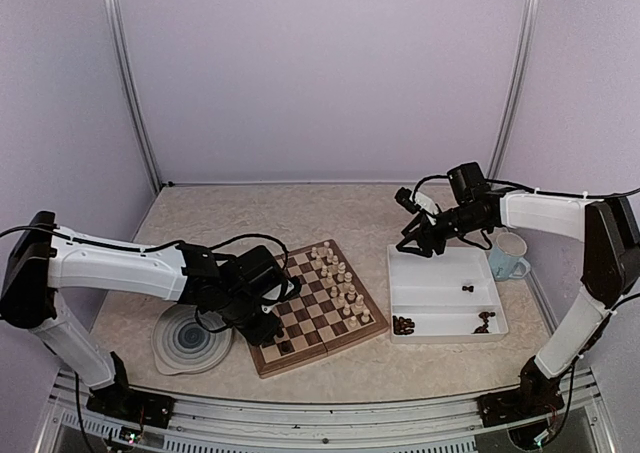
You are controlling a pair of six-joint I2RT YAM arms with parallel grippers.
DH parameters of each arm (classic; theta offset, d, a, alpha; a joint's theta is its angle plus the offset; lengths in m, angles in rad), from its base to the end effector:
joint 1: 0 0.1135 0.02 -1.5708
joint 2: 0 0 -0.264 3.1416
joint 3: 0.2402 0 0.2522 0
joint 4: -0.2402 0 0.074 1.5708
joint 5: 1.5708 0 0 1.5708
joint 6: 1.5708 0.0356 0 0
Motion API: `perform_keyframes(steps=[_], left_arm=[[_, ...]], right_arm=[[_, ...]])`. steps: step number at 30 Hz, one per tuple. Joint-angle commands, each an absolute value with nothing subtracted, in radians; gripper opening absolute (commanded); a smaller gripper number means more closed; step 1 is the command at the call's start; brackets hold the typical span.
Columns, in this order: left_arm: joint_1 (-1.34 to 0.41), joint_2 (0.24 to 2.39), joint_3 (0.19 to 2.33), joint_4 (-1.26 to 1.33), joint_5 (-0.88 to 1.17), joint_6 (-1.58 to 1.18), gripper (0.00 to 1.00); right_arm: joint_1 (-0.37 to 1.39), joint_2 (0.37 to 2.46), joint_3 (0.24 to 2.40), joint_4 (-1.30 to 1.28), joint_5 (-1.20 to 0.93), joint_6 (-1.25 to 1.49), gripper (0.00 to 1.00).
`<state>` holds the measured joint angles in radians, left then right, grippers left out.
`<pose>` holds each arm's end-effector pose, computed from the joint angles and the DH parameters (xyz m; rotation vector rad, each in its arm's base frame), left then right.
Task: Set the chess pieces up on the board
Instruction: Place the knight at b7, then pick up the pawn from the storage box.
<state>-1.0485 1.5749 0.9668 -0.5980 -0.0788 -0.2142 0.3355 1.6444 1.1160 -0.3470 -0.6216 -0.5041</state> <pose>0.1498 -0.2547 0.1845 1.1132 2.5620 -0.2151 0.3210 0.1339 0.2261 -1.1929 2.0097 0.6722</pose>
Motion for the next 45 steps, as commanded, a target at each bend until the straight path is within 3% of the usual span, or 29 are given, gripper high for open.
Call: perform_keyframes(steps=[1, 7, 14, 19, 25, 36, 45], left_arm=[[-1.045, 1.592, 0.972, -0.604, -0.077, -0.203, 0.2], [-1.044, 1.579, 0.973, -0.619, -0.087, -0.207, 0.23], [-1.044, 1.553, 1.004, -0.607, -0.1, -0.202, 0.38], [-1.043, 1.525, 1.061, -0.62, -0.117, -0.191, 0.41], [-1.041, 1.447, 1.147, -0.634, -0.119, -0.157, 0.45], [-0.964, 1.317, 1.111, -0.331, -0.106, -0.182, 0.52], [-0.945, 1.334, 1.1, -0.278, -0.052, -0.192, 0.53]], right_arm=[[0.339, 1.659, 1.122, -0.358, -0.638, -0.509, 0.52], [0.339, 1.661, 1.126, -0.363, -0.641, -0.509, 0.52], [0.339, 1.66, 1.135, -0.376, -0.652, -0.509, 0.53], [0.338, 1.629, 1.144, -0.406, -0.614, -0.524, 0.52], [0.338, 1.567, 1.09, -0.512, -0.549, -0.631, 0.46], [0.449, 1.506, 0.914, -0.587, -0.356, -0.705, 0.38], [0.298, 1.523, 1.003, -0.689, -0.293, -0.757, 0.27]])
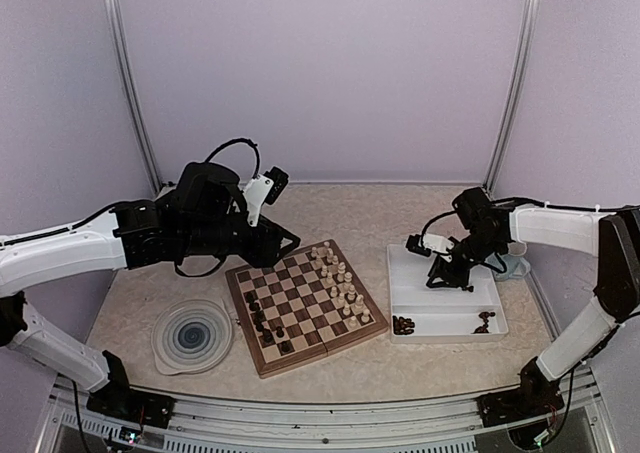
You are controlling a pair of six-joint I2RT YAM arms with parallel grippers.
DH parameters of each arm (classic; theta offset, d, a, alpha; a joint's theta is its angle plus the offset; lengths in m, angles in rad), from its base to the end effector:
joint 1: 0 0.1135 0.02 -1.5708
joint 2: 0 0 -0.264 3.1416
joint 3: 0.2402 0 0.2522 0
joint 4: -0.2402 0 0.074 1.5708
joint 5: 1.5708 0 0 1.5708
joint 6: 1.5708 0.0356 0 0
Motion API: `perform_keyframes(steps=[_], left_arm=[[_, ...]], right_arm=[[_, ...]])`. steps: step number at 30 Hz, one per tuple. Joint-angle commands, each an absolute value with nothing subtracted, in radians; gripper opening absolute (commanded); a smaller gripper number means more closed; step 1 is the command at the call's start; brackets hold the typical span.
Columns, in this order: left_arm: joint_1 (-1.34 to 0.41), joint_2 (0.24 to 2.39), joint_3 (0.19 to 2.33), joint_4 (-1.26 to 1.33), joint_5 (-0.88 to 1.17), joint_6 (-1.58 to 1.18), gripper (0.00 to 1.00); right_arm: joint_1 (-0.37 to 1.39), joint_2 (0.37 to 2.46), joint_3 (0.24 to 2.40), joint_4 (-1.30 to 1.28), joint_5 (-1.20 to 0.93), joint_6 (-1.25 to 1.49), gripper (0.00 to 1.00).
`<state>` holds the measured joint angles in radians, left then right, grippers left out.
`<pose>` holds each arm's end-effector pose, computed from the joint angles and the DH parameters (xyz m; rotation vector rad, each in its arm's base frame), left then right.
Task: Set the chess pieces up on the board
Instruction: Pick up the pawn from the storage box.
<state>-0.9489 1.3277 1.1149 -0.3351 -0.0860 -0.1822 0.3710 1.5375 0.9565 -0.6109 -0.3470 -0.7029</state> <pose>0.1784 -0.2437 0.3196 0.7634 2.0329 -0.5741 0.2646 0.1159 0.1932 -1.4527 2.2638 0.3795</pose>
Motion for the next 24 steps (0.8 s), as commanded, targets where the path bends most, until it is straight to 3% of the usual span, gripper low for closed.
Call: perform_keyframes(steps=[1, 9, 24], left_arm=[[-0.945, 1.335, 1.098, -0.273, -0.051, -0.192, 0.53], [-0.941, 1.327, 1.06, -0.221, -0.048, -0.201, 0.53], [-0.94, 1.323, 1.023, -0.2, -0.032, -0.2, 0.54]], right_arm=[[0.283, 1.521, 1.002, -0.699, -0.276, -0.782, 0.26], [0.207, 1.493, 0.921, -0.72, -0.153, -0.894, 0.22], [0.139, 1.526, 0.893, -0.69, -0.083, -0.951, 0.27]])
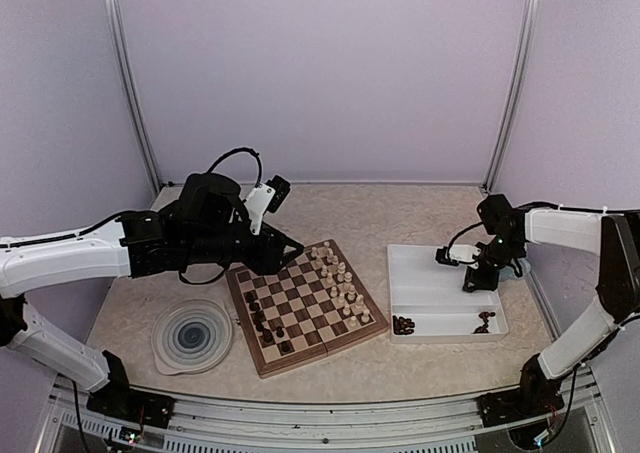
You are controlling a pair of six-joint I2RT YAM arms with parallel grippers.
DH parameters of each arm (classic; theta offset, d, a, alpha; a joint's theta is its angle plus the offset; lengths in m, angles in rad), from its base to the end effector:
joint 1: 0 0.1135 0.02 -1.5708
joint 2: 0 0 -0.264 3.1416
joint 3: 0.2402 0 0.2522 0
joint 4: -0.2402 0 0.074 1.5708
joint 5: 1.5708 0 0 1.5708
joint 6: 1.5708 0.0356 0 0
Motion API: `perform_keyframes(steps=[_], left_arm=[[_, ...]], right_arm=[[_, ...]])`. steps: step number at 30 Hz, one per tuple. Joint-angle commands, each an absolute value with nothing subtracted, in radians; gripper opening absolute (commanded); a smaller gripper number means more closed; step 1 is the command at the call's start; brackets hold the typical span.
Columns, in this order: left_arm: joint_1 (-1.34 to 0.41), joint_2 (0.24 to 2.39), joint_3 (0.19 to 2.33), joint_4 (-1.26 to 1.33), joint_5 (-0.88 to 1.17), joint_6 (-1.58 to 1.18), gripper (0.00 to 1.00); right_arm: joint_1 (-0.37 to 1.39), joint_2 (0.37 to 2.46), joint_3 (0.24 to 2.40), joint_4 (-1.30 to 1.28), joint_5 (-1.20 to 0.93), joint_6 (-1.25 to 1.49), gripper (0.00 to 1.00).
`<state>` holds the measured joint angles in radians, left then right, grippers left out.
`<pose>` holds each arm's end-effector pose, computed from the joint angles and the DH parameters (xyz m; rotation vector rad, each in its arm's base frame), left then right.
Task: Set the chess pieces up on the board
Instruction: Pick up the pawn from the storage box.
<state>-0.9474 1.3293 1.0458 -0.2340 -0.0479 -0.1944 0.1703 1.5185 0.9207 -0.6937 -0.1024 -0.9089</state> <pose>0.1789 -0.2459 0.3047 0.7635 2.0127 -0.6329 0.2680 0.0498 0.1837 -1.4791 2.4299 -0.0084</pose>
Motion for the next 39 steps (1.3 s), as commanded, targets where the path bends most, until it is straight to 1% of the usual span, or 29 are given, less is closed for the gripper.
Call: perform_keyframes(steps=[1, 9, 13, 19, 27, 30, 33, 36, 39], left_arm=[[-0.94, 1.322, 1.02, -0.197, -0.031, -0.2, 0.54], [-0.939, 1.315, 0.996, -0.189, -0.031, -0.2, 0.54], [-0.939, 1.316, 0.993, -0.183, -0.025, -0.201, 0.54], [-0.939, 1.312, 0.984, -0.18, -0.021, -0.204, 0.54], [-0.937, 1.303, 0.966, -0.166, -0.015, -0.211, 0.54], [-0.937, 1.308, 0.963, -0.154, -0.008, -0.212, 0.54], [-0.937, 1.321, 0.97, -0.139, -0.006, -0.214, 0.54], [-0.927, 1.335, 0.979, -0.102, 0.024, -0.241, 0.54], [-0.911, 1.368, 0.995, -0.017, 0.075, -0.316, 0.54]], right_arm=[[0.131, 1.531, 0.888, -0.687, -0.082, -0.954, 0.27], [0.107, 1.555, 0.88, -0.664, -0.083, -0.959, 0.27], [0.107, 1.578, 0.881, -0.643, -0.083, -0.953, 0.34], [0.107, 1.619, 0.894, -0.631, -0.088, -0.954, 0.35], [0.107, 1.637, 0.891, -0.642, -0.098, -0.952, 0.28], [0.108, 1.638, 0.892, -0.643, -0.108, -0.942, 0.2], [0.107, 1.622, 0.902, -0.655, -0.114, -0.926, 0.14], [0.108, 1.573, 0.953, -0.708, -0.169, -0.896, 0.11], [0.113, 1.51, 1.043, -0.765, -0.297, -0.85, 0.08]])
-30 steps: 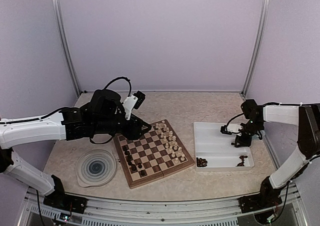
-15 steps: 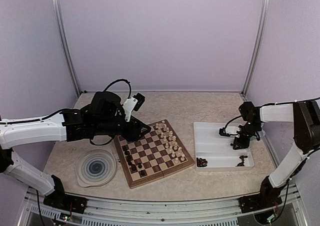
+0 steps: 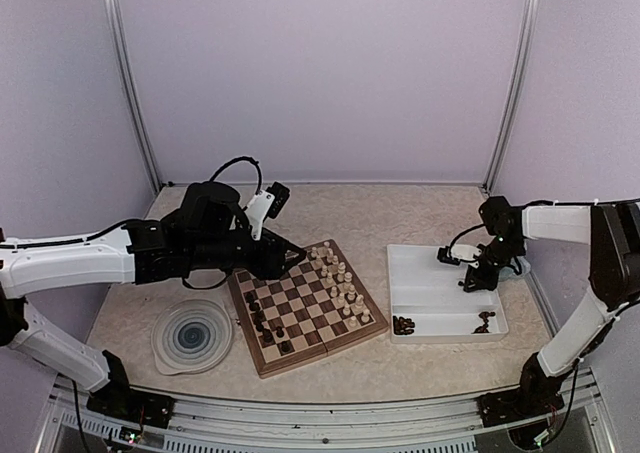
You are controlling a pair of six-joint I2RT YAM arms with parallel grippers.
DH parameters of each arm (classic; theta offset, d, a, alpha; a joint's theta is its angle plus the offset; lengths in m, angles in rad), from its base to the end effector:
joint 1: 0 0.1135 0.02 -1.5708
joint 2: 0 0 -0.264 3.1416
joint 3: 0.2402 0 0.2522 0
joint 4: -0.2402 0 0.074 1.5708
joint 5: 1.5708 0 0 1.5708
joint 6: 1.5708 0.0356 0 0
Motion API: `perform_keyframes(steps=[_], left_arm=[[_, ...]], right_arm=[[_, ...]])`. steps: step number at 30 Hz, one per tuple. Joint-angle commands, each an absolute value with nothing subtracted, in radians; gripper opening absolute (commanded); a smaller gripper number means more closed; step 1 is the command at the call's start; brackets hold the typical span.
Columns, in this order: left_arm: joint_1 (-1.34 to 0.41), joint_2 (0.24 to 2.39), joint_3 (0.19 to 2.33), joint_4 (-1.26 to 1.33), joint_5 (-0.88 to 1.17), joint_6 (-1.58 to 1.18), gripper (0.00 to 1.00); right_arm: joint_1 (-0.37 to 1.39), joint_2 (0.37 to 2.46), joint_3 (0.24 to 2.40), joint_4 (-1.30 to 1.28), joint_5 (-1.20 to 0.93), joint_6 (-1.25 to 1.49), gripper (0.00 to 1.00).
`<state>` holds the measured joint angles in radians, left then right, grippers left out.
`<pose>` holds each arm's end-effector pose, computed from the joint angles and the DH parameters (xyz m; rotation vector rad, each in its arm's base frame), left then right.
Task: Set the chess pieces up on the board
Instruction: Pass from the right arm to the left
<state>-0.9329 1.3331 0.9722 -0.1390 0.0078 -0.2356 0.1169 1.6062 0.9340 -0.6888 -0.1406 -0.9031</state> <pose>0.1810 -0.2447 0.2872 0.7399 2.0208 -0.7112 0.2786 0.0377 0.1649 -1.4313 2.5148 0.0715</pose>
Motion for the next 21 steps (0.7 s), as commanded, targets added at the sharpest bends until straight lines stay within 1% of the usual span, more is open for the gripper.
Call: perform_keyframes(steps=[1, 5, 9, 12, 15, 21], left_arm=[[-0.906, 1.383, 1.0, 0.025, 0.091, -0.348, 0.54], [-0.893, 1.465, 1.041, 0.195, 0.224, -0.469, 0.54], [-0.894, 1.6, 1.141, 0.314, 0.349, -0.581, 0.53], [-0.905, 1.67, 1.205, 0.383, 0.407, -0.659, 0.53], [-0.925, 1.736, 1.265, 0.387, 0.409, -0.689, 0.52], [-0.931, 1.835, 1.309, 0.439, 0.438, -0.789, 0.46]], right_arm=[[0.119, 1.49, 1.071, -0.78, -0.342, -0.837, 0.08], [0.174, 1.42, 1.167, -0.808, -0.527, -0.797, 0.07], [0.295, 1.394, 1.225, -0.777, -0.61, -0.742, 0.07], [0.383, 1.411, 1.286, -0.777, -0.639, -0.704, 0.08], [0.454, 1.43, 1.338, -0.781, -0.644, -0.689, 0.08], [0.545, 1.458, 1.367, -0.783, -0.629, -0.683, 0.09]])
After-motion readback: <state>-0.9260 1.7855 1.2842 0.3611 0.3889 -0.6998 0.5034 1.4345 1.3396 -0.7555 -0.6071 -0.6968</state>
